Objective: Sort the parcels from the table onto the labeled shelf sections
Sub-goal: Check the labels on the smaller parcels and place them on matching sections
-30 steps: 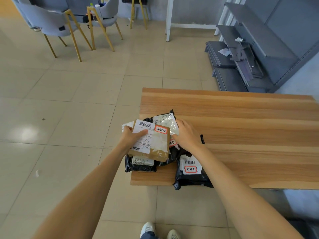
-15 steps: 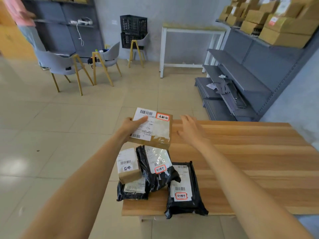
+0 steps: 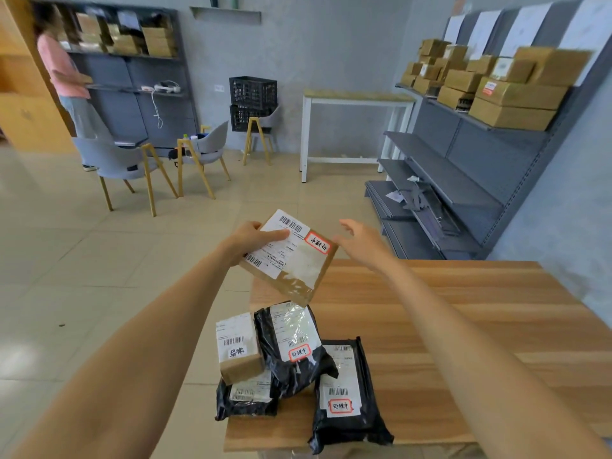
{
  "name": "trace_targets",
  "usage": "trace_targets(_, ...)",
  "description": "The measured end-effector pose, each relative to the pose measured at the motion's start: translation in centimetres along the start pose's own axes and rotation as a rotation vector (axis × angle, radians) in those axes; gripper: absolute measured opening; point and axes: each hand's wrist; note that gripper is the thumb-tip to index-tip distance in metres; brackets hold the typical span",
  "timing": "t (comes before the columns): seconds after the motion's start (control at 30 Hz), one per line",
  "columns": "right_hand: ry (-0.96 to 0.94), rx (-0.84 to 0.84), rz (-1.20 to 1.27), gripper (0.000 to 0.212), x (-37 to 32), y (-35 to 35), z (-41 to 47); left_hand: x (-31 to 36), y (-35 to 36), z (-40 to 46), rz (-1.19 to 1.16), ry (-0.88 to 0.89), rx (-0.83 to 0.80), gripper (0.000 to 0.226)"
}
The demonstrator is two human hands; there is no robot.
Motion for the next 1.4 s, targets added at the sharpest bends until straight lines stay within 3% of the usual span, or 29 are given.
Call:
trace_targets(0.17,-0.008,-0.328,0.411,0.067,-2.0,-0.4,-0.4,2.5,0.4,-0.5,0.266,0.037,-0.163,0.036)
trace_targets(0.27,0.005,-0.474,0.550,0.057,-2.0,0.4,-0.8,3.5,0.9,-0.9,0.373,0.028,-0.253,0.036)
trace_targets(0.37,0.028,-0.501,0.641,0.046,-1.6,1.2,-1.3,3.8,1.2,-1.3,0.433,0.019,-0.299,0.042)
trace_targets(0.57,0.134,-0.368,0.710,0.026,-1.0,1.6,-2.1,3.8,1.7,-1.5,0.413,0.089,-0.227,0.061)
trace_targets(0.77,0.386,-0.102,0.969,0.033,-0.3,1.6,-2.2,2.9,2.1,-1.0,0.093,0.211,0.028,0.088)
trace_targets(0.97,0.551,0.046,1.230,0.031,-0.6,1.8,-2.2,1.0,4.4,-1.2,-0.261,0.080,0.184,0.107)
trace_targets(1.03,0.581,0.057,1.298,0.031,-1.2,1.9,-2.4,0.3,5.7,-1.4,-0.368,0.025,0.193,0.101)
trace_targets(1.13,0.602,0.062,1.341,0.032,-2.0,2.4,-2.6,-0.4,7.3,-1.7,-0.536,-0.033,0.149,0.073)
trace_targets(1.27,0.587,0.055,1.358,0.029,-3.0,3.0,-2.8,-0.4,8.8,-1.9,-0.813,0.041,0.152,0.042)
trace_targets(1.4,0.564,0.042,1.388,0.020,-3.2,3.2,-3.0,0.3,9.4,-2.5,-0.897,0.076,0.214,0.025)
Point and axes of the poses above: each hand's wrist, its own z-axis towards the middle knuckle, its own y-axis out of the palm, x = y × z, and after that the axes turned 15 degrees about -z, right-handed
